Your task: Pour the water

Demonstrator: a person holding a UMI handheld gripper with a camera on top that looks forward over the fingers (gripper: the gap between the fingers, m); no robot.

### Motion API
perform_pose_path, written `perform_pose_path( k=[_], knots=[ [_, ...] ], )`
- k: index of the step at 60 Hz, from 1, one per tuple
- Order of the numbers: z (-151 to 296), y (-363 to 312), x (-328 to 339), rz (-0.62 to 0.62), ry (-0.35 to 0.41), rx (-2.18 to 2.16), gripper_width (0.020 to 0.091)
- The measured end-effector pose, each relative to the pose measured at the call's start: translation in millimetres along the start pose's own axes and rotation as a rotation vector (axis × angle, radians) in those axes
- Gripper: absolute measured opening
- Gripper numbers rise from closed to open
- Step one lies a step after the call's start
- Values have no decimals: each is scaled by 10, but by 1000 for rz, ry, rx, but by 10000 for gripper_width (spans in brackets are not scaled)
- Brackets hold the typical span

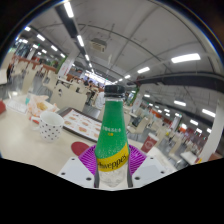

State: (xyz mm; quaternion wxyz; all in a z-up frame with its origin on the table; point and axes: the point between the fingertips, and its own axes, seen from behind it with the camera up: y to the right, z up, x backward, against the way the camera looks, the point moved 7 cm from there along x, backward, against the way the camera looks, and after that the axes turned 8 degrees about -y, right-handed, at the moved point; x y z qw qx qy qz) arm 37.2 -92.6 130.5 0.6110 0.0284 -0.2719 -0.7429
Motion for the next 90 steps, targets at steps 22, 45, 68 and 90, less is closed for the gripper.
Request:
perform_pose_path(
  k=[22,45,68,90],
  knots=[
    [1143,-406,-896,-502,181,1601,369],
    [1396,-678,-865,-639,298,1919,369],
    [1100,-613,-892,111,102,-60,368],
    [369,-819,-1281,230,5,-362,371]
  ],
)
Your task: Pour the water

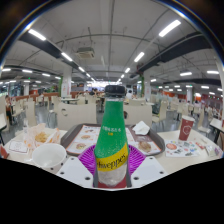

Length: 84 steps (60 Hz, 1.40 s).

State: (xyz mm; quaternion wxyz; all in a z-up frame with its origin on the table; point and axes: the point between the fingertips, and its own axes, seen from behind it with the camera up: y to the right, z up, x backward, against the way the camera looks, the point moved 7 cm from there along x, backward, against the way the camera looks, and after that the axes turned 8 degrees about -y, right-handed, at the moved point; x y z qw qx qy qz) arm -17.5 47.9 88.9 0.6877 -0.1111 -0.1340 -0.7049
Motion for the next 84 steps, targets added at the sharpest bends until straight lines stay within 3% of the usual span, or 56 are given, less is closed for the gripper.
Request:
perform_pose_path(
  k=[4,19,26,31,43,52,67,84],
  knots=[
    [-1,-22,10,-11,37,32,371],
    [-8,34,24,-3,17,-4,398],
    [-10,40,83,12,-18,4,557],
    [-34,96,181,44,-70,-68,861],
    [-22,237,1137,67,-55,-113,846],
    [-235,183,2239,135,-33,-110,848],
    [-716,130,3693,100,-18,4,849],
    [-919,-85,4269,110,34,101,843]
  ],
)
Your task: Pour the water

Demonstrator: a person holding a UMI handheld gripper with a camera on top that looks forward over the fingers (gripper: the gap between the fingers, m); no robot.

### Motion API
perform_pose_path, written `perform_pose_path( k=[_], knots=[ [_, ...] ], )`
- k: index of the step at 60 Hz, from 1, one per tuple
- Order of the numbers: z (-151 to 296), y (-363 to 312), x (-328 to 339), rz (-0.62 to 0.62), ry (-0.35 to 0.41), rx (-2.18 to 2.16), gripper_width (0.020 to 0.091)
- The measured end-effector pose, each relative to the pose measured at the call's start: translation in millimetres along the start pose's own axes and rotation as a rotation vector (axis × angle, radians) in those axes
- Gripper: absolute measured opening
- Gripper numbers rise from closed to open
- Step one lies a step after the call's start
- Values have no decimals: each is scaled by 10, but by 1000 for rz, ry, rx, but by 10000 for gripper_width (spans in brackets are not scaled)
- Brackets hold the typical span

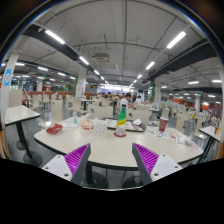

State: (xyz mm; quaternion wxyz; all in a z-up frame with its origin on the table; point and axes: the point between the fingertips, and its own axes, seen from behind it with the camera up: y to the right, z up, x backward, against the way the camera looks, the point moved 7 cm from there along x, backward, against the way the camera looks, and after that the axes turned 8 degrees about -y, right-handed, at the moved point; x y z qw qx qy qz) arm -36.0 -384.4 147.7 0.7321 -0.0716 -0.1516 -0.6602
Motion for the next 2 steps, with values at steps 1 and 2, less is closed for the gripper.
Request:
perform_pose_path(
  k=[1,2],
  knots=[
    [-1,-14,-2,10,-1,-6,843],
    [-5,-33,-7,20,-4,-11,843]
  ],
)
